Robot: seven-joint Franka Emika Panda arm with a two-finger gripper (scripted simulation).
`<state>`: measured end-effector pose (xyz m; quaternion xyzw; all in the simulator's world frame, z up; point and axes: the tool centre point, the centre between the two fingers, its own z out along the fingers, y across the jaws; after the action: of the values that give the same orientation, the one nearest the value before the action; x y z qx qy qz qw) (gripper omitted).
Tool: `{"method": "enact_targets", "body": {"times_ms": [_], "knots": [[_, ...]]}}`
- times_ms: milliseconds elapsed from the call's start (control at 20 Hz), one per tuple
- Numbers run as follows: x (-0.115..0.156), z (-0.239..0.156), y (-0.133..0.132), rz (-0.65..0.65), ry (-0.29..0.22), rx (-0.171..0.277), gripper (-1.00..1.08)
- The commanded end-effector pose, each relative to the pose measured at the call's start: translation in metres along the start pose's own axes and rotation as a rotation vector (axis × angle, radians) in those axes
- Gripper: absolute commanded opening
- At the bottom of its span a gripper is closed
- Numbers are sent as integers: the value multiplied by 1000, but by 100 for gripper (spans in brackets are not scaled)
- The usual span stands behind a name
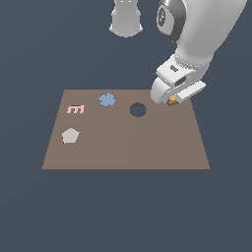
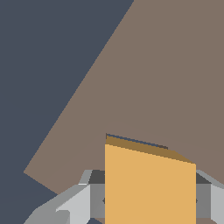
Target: Insert a designated object into the corresponding slot on a board.
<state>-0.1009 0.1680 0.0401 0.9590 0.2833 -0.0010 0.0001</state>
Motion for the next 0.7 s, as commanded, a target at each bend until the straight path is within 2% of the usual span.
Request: {"method": "enact_targets", "body": {"times_ms": [0, 300, 350, 650], "knots": [[0, 0, 0, 0, 0, 0, -100], [-1, 10, 0, -3, 1, -1, -100], [-1, 10, 0, -3, 1, -1, 100], [-1, 10, 0, -3, 1, -1, 100]]}}
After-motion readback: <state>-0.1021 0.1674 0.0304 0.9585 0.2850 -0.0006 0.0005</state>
